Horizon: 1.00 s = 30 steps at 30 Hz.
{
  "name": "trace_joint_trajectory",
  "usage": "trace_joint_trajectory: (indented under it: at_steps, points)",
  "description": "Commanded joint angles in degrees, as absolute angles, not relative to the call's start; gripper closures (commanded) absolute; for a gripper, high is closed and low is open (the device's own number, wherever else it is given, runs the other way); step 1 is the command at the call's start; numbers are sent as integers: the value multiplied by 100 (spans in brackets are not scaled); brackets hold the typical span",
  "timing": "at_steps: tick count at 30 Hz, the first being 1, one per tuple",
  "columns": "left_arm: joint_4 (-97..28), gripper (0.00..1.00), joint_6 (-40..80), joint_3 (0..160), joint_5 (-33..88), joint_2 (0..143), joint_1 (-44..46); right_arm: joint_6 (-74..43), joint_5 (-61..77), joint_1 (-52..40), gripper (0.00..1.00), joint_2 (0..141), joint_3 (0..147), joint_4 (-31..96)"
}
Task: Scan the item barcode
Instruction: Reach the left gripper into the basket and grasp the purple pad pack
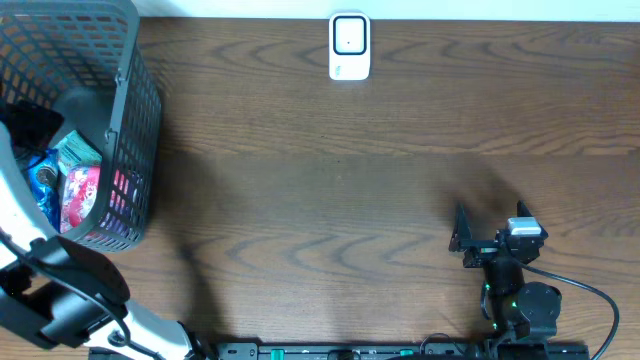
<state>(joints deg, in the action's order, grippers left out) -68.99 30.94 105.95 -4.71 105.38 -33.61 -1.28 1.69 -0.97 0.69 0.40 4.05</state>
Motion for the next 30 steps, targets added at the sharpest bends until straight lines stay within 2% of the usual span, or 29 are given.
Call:
trace_joint_trajectory:
  at_steps: [1,8,12,26,27,28,29,30]
  points:
    - [-7054,2,3356,10554,-670,10726,-3170,-185,185,-51,1,38,32,429]
    - [-7061,2,3457,10353,-703,11065,-2816,-185,185,-51,1,38,32,427]
    - [-7072,2,3820,10221,-1166,11290,-2727,-185,185,-51,1,38,32,427]
    - [-6536,2,3972,9498,-941,11863,-2729,-185,185,-51,1,38,32,427]
    - [-6517,9,3972,9491,-862,11865,-2729,-185,185,-51,1,38,32,427]
    - [-6514,22,3972,9491,-819,11863,-2729,-185,185,-51,1,38,32,429]
    - [-6514,27,3972,9494,-812,11858,-2729,-185,185,-51,1,38,32,427]
    - [-6517,37,3972,9494,-812,11850,-2729,-185,185,-51,1,38,32,429]
